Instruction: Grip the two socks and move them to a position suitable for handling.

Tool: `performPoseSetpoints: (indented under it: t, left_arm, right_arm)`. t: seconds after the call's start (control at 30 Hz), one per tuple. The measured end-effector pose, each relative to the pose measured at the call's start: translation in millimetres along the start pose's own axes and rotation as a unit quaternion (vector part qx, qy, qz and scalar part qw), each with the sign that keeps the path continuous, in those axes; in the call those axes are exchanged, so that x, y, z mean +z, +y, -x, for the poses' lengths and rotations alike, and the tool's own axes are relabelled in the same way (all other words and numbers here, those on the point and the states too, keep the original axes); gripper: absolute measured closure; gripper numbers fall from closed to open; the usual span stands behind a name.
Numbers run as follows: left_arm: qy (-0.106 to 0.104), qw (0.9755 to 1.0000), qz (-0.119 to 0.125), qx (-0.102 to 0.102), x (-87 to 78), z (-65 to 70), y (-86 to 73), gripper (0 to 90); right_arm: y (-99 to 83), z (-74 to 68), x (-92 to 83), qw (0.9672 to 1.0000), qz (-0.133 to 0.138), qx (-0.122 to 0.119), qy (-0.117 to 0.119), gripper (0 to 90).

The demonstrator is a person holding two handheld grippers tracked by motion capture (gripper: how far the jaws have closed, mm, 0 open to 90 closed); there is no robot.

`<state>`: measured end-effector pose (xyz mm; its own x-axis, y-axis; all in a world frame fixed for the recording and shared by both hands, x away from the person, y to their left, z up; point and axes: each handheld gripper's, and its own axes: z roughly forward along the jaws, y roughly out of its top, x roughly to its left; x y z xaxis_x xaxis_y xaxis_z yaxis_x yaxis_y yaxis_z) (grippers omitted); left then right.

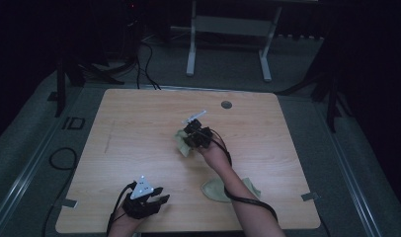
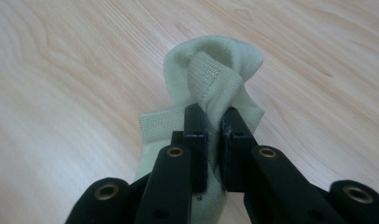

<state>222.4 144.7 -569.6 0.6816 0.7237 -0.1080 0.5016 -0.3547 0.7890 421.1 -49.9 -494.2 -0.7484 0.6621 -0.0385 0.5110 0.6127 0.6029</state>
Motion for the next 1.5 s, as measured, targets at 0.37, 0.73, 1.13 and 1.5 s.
performPoseSetpoints:
  t: [0.37, 0.73, 1.13, 1.5]
  left_arm:
    - [-0.008, 0.9998, -0.012, 0.011, 14.0, 9.9, 9.5, 59.5]
    - [-0.022, 0.9992, -0.015, 0.03, 30.8, 20.9, 28.8, 59.5]
    - [-0.029, 0.9976, -0.02, 0.06, 54.1, 27.1, 65.6, 59.6]
    - [-0.016, 0.9953, -0.023, 0.093, 101.7, 18.0, 125.0, 61.9]
  right_arm:
    - [-55.6, 48.2, -54.7, 0.9998, 0.01, 0.018, -0.008, 83.0]
    - [-121.4, 86.4, -55.9, 0.9984, -0.027, 0.049, -0.007, 82.0]
    - [-136.6, 89.1, -48.2, 0.998, -0.049, 0.04, -0.006, 57.8]
    - [-133.3, 55.6, -58.7, 0.9996, -0.023, 0.015, 0.004, 54.5]
